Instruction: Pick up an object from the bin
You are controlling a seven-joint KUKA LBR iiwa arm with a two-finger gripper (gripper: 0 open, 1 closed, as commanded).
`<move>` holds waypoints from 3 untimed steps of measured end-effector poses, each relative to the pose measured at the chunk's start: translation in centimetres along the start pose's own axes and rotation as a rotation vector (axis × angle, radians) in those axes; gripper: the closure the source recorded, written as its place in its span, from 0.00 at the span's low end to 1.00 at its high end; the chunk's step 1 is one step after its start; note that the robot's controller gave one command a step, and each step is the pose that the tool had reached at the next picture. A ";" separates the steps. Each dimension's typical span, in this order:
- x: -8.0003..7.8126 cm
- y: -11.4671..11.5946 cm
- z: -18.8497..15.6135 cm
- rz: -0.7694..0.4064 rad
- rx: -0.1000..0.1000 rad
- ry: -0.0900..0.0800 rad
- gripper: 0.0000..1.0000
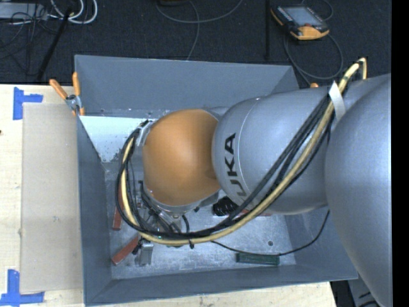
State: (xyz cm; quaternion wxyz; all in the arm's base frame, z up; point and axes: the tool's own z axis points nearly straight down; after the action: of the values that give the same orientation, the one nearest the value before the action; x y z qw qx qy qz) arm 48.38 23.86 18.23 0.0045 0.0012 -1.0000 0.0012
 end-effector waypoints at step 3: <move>-1.2 -2.7 -0.3 -0.118 -0.004 -0.016 1.00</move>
Offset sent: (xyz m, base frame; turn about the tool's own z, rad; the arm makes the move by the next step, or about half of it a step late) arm 0.0076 -0.0324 -0.1123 -0.0896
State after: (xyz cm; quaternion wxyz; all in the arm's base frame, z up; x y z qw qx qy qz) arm 49.58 21.12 18.49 -0.0036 0.0602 -0.9982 -0.0011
